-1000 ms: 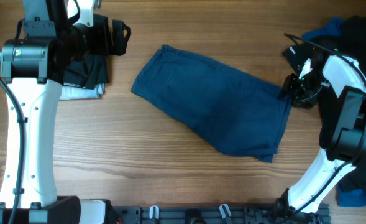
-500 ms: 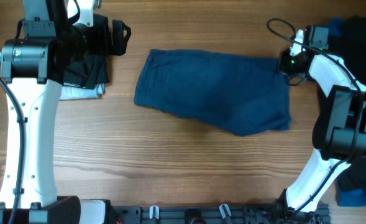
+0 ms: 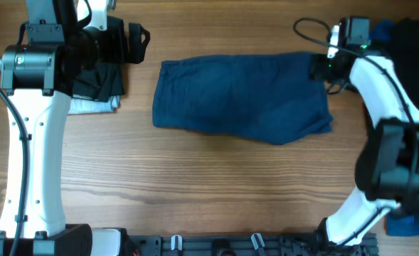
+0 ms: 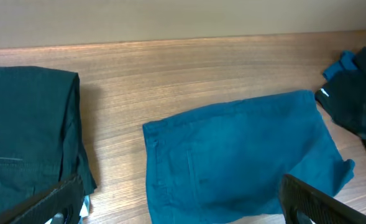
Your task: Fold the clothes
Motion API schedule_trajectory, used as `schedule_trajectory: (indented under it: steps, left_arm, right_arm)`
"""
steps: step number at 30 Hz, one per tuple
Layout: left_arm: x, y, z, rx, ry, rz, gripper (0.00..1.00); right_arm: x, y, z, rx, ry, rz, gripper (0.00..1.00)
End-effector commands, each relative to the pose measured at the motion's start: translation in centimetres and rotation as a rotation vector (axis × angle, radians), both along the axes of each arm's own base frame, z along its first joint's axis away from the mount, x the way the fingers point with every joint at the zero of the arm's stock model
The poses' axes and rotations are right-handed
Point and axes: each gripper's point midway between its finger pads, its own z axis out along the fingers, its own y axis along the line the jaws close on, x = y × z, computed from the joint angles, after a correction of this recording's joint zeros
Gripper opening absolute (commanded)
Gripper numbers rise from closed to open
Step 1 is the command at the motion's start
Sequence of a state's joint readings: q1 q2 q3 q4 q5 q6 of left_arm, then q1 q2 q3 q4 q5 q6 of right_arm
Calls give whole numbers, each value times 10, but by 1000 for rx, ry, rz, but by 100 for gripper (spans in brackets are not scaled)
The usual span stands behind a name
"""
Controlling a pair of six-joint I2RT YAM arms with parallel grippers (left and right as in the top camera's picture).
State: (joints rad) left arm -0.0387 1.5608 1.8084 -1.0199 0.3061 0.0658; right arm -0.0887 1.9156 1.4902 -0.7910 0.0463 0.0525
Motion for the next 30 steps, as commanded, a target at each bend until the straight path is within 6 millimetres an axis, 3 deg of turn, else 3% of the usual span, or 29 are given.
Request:
schedule_trajectory:
  steps: [1,2,4,5,7,12,14,17,20,24,25,26,27,29,30]
  left_arm:
    - [0,-4,4,-15,-7,-11,100]
    - [0,-4,4,-15,-7,-11,100]
    - [0,-4,4,-15,-7,-11,100]
    - [0,-4,4,-15,-7,-11,100]
    - [0,-4,4,-15,-7,-11,100]
    - [0,-4,4,-15,-7,-11,100]
    - [0,-4,4,-15,-7,-11,100]
    - [0,-4,4,-15,-7,-11,100]
    - [0,-4,4,-15,-7,-11,100]
    - [0,-4,4,-15,-7,-11,100]
    - [0,-4,4,-15,-7,-11,100]
    - [0,-4,4,-15,-7,-11,100]
    - [0,-4,4,-15,-7,-11,100]
    - [5,-4,9,-16,-33,-11,100]
    - [16,-5,22,-19,-106,-12,100]
  right_arm:
    - [-51,-8,-5,9,167,-153,78]
    - [-62,-7,-17,8,207,-152,78]
    - [-73,-10,-40,4,224,-159,64]
    - [-73,-11,-49,2,213,-162,43]
    - [-76,-11,-61,3,203,-165,18]
    - [-113,-7,-89,9,306,-176,15]
    - [-137,1,-97,47,382,-221,6]
    - [-138,12,-97,108,394,-204,8]
    - [-118,10,-84,105,336,-160,10]
    - [-75,18,-20,166,197,-116,17]
    - [-64,22,0,192,147,-103,21]
    - [-56,27,17,222,97,-89,33]
    - [-53,30,25,237,74,-82,42]
    - [-52,30,33,240,51,-78,46]
    - [-52,30,35,233,43,-59,49]
